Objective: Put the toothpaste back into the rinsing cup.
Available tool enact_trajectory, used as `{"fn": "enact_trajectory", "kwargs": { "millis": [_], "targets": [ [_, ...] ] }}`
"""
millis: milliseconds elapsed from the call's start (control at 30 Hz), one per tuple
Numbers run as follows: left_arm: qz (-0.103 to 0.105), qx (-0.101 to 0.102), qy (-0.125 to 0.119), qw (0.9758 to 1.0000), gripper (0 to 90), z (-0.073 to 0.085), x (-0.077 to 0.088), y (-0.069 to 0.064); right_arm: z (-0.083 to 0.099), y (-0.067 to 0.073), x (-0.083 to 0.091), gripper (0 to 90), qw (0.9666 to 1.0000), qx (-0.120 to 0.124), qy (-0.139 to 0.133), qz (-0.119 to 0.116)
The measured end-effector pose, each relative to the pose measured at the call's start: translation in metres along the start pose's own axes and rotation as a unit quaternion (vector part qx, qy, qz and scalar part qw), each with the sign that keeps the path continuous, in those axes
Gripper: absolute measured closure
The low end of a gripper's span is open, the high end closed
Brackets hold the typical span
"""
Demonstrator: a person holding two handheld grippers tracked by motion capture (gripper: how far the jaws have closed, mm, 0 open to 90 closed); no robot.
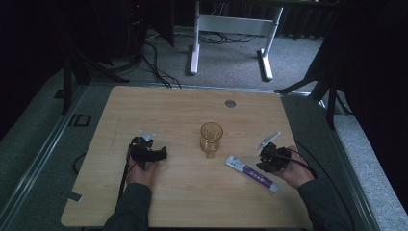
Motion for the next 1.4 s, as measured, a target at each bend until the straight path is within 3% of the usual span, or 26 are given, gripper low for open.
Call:
{"fn": "enact_trajectory", "kwargs": {
  "millis": [1400],
  "targets": [
    [0.0, 0.0, 0.0, 1.0, 10.5, 0.0, 0.0, 0.0, -0.0093, 0.0082, -0.0049, 69.4, 0.9981, 0.032, 0.05, -0.014]
  ]
}}
Point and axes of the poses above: each handheld gripper's, and its own axes: x roughly backward along the jaws, z roughly out of its underside, y roughly to its left, the point moved 3 cm from there along -x, roughly forward along the jaws, and after that the axes turned 7 degrees about z, right-handed, at the moved point
